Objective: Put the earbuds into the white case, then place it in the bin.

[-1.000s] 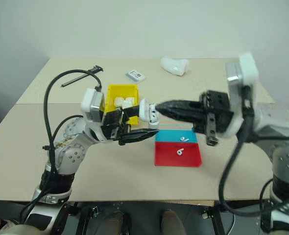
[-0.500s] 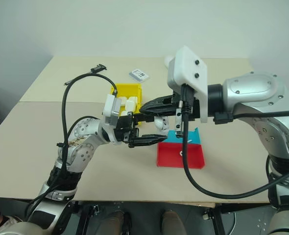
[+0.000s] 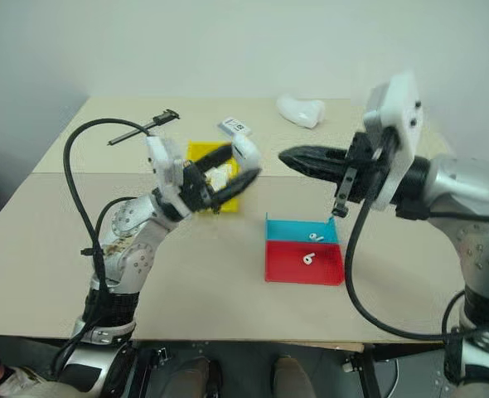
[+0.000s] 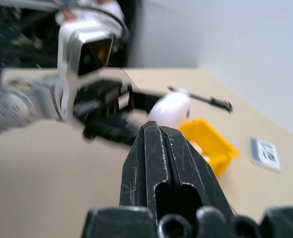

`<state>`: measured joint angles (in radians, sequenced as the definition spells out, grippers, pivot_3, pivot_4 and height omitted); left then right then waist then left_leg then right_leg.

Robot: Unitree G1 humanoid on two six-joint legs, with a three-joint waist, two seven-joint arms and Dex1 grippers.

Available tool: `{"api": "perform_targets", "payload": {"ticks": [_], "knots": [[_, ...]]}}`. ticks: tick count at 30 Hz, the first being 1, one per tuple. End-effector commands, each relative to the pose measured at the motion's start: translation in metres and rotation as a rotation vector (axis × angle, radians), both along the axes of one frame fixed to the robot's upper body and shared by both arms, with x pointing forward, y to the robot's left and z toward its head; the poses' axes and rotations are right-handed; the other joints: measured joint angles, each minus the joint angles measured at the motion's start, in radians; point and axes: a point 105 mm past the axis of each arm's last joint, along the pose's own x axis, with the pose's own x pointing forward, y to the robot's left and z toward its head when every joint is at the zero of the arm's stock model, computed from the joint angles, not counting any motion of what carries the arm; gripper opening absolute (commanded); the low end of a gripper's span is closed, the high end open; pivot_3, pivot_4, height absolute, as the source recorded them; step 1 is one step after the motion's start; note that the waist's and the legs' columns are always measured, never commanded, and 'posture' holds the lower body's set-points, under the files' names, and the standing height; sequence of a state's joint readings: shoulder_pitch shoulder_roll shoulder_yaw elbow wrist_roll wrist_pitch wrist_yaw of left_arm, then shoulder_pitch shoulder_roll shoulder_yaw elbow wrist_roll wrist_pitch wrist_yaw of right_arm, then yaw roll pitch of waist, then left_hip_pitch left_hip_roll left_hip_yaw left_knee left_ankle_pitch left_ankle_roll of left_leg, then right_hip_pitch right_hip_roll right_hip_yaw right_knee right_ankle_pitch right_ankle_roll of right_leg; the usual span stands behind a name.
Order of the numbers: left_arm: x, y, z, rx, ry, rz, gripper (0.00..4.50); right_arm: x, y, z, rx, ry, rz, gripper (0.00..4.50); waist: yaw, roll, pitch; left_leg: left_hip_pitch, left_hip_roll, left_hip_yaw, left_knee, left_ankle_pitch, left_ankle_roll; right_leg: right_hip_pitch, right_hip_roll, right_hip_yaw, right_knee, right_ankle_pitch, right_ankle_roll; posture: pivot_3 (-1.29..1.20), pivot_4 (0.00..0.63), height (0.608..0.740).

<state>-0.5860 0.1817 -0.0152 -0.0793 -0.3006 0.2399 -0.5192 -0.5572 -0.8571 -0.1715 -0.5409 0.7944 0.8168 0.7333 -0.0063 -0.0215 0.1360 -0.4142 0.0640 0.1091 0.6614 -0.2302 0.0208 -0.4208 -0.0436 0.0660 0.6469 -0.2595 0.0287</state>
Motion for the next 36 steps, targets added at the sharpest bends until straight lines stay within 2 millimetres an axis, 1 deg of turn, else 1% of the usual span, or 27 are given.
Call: {"api": "perform_targets", "payload": {"ticks": [1, 4, 5, 7, 9, 11, 12, 14, 16, 18, 21, 23, 25, 28, 31, 33, 36], "knots": [[0.035, 0.021, -0.004, 0.067, -0.023, 0.333, 2.77, 0.009, 0.01, -0.015, -0.104, -0.018, -0.091, 0.04, -0.005, 0.0, 0.0, 0.0, 0.0, 0.0, 0.0, 0.0, 0.0, -0.001, 0.0, 0.0, 0.0, 0.0, 0.0, 0.0, 0.15, 0.74], [0.055, 0.021, -0.014, 0.125, 0.002, 0.446, 2.77, 0.013, 0.018, -0.022, -0.114, -0.008, -0.105, 0.04, -0.004, 0.0, 0.0, -0.001, 0.0, 0.0, 0.0, 0.0, 0.0, -0.001, 0.001, 0.0, 0.0, 0.0, 0.0, 0.0, 0.15, 0.74], [0.061, 0.021, -0.016, 0.114, 0.018, 0.474, 2.77, 0.013, 0.019, -0.022, -0.114, -0.008, -0.107, 0.04, -0.003, 0.0, 0.0, -0.001, 0.0, 0.0, 0.0, 0.0, 0.0, -0.002, 0.001, 0.0, 0.0, 0.0, 0.0, 0.0, 0.15, 0.74], [0.075, 0.02, -0.022, 0.146, 0.056, 0.53, 2.77, 0.012, 0.021, -0.022, -0.111, -0.005, -0.11, 0.04, 0.002, 0.0, 0.0, -0.002, 0.0, 0.001, 0.0, 0.0, 0.0, -0.002, 0.0, 0.0, -0.001, 0.0, 0.0, 0.0, 0.15, 0.74], [0.084, 0.02, -0.027, 0.17, 0.082, 0.557, 2.77, 0.011, 0.022, -0.022, -0.107, -0.005, -0.109, 0.04, 0.007, 0.0, 0.0, -0.003, -0.001, 0.001, 0.0, 0.0, 0.0, -0.002, 0.0, -0.001, -0.002, 0.0, 0.0, 0.0, 0.15, 0.74], [0.089, 0.017, -0.03, 0.189, 0.097, 0.552, 3.54, 0.01, 0.023, -0.021, -0.101, -0.003, -0.108, 0.0, 0.009, 0.0, 0.0, -0.003, -0.001, 0.001, 0.0, 0.0, 0.0, -0.002, 0.0, -0.001, -0.002, 0.0, 0.0, 0.0, 0.15, 0.74], [0.09, 0.016, -0.03, 0.201, 0.089, 0.553, 3.77, 0.01, 0.022, -0.022, -0.1, -0.001, -0.109, 0.0, 0.01, 0.0, 0.0, -0.003, -0.001, 0.001, 0.0, 0.0, 0.0, -0.002, 0.0, -0.001, -0.002, 0.0, 0.0, 0.0, 0.15, 0.74], [0.087, 0.017, -0.026, 0.18, 0.063, 0.531, 4.41, 0.01, 0.02, -0.024, -0.103, 0.003, -0.12, 0.0, 0.009, 0.0, 0.0, -0.003, 0.0, 0.002, 0.0, 0.0, 0.0, -0.002, 0.0, -0.001, -0.002, 0.0, 0.0, 0.0, 0.15, 0.74], [0.08, 0.023, -0.022, 0.149, 0.062, 0.482, 4.46, 0.011, 0.017, -0.027, -0.102, 0.011, -0.133, 0.0, 0.009, 0.0, 0.0, -0.003, 0.0, 0.002, 0.0, 0.0, 0.0, -0.003, 0.0, -0.001, -0.001, 0.0, 0.0, 0.0, 0.15, 0.74], [0.066, 0.034, -0.019, 0.156, 0.052, 0.403, 4.46, 0.012, 0.012, -0.03, -0.106, 0.011, -0.156, 0.0, 0.003, 0.0, 0.0, -0.002, 0.0, 0.002, 0.0, 0.0, 0.0, -0.003, 0.0, -0.001, -0.001, 0.0, 0.0, 0.0, 0.15, 0.74], [0.03, 0.058, -0.011, 0.189, 0.048, 0.226, 4.46, 0.011, 0.003, -0.036, -0.091, 0.017, -0.179, 0.0, -0.013, 0.0, 0.0, -0.002, 0.001, 0.003, 0.0, 0.001, -0.002, -0.003, 0.001, 0.0, 0.0, 0.0, 0.0, 0.0, 0.15, 0.74], [-0.003, 0.073, -0.005, 0.263, 0.025, 0.086, 4.46, 0.009, -0.006, -0.042, -0.068, 0.01, -0.194, 0.0, -0.016, 0.0, 0.0, -0.002, 0.002, 0.003, -0.001, 0.002, -0.003, -0.004, 0.001, 0.0, 0.001, 0.0, 0.0, 0.0, 0.15, 0.74], [-0.04, 0.085, 0.0, 0.34, 0.026, -0.061, 4.46, 0.006, -0.015, -0.053, -0.075, 0.011, -0.204, 0.0, -0.014, 0.0, 0.0, -0.001, 0.003, 0.003, -0.001, 0.002, -0.004, -0.004, 0.001, 0.0, 0.001, 0.0, -0.001, 0.0, 0.15, 0.74], [-0.077, 0.102, 0.004, 0.41, 0.07, -0.179, 4.46, -0.003, -0.024, -0.066, -0.093, 0.013, -0.192, 0.0, -0.006, 0.0, 0.0, 0.001, 0.002, 0.004, -0.001, 0.002, -0.004, -0.001, -0.001, -0.001, 0.001, -0.001, 0.0, 0.0, 0.15, 0.74], [-0.107, 0.116, 0.002, 0.475, 0.132, -0.228, 4.46, -0.012, -0.033, -0.076, -0.103, 0.013, -0.205, 0.0, -0.004, 0.0, 0.0, 0.004, 0.002, 0.004, -0.001, 0.001, -0.003, 0.003, -0.001, -0.002, 0.0, -0.001, 0.0, 0.0, 0.15, 0.74], [-0.123, 0.118, 0.002, 0.491, 0.167, -0.253, 4.46, -0.022, -0.042, -0.082, -0.135, 0.028, -0.182, 0.0, -0.005, 0.0, 0.0, 0.004, 0.002, 0.004, -0.001, 0.001, -0.003, 0.002, -0.001, -0.002, 0.0, -0.001, 0.0, 0.0, 0.15, 0.74], [-0.133, 0.114, 0.005, 0.473, 0.184, -0.259, 4.46, -0.033, -0.05, -0.085, -0.169, 0.052, -0.131, 0.0, -0.003, -0.001, 0.0, 0.005, 0.002, 0.004, -0.001, 0.001, -0.003, 0.003, -0.001, -0.002, 0.0, -0.001, 0.0, 0.0, 0.15, 0.74]]}}
